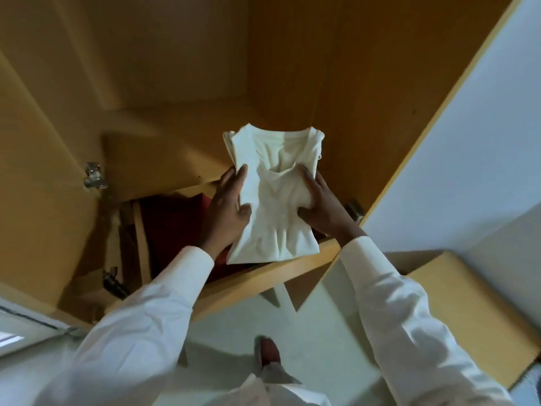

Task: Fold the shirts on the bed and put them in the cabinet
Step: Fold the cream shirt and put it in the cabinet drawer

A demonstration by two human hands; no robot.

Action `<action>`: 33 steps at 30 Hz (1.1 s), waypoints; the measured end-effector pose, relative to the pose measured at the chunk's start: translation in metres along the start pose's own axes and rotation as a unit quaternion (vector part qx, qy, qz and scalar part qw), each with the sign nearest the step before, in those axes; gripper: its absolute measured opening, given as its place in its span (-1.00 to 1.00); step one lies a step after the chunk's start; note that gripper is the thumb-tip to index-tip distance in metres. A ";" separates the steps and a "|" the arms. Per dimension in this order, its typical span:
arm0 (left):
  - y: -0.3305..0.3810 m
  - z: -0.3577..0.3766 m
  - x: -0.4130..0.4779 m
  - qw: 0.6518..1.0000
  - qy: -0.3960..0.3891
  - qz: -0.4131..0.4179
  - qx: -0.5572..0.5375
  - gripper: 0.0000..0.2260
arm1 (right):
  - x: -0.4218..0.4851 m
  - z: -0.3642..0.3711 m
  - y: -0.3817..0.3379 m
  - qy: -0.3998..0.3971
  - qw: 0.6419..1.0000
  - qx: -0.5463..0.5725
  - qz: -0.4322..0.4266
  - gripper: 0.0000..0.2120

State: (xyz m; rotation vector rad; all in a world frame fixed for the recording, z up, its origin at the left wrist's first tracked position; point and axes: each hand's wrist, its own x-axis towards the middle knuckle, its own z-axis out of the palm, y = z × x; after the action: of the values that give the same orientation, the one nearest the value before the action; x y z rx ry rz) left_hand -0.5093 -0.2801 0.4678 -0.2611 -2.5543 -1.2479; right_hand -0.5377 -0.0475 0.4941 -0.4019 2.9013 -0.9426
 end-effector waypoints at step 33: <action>-0.152 0.145 0.045 0.917 -0.084 -0.384 -0.070 -0.25 | 0.156 0.116 0.103 -0.225 0.909 -0.346 0.060 -0.26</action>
State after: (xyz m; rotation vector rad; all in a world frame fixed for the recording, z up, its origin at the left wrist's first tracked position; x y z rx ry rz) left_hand -0.6201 -0.2561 0.2857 0.7158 -2.8145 -1.7175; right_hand -0.6948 -0.0750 0.3432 -0.3949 2.6722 0.2194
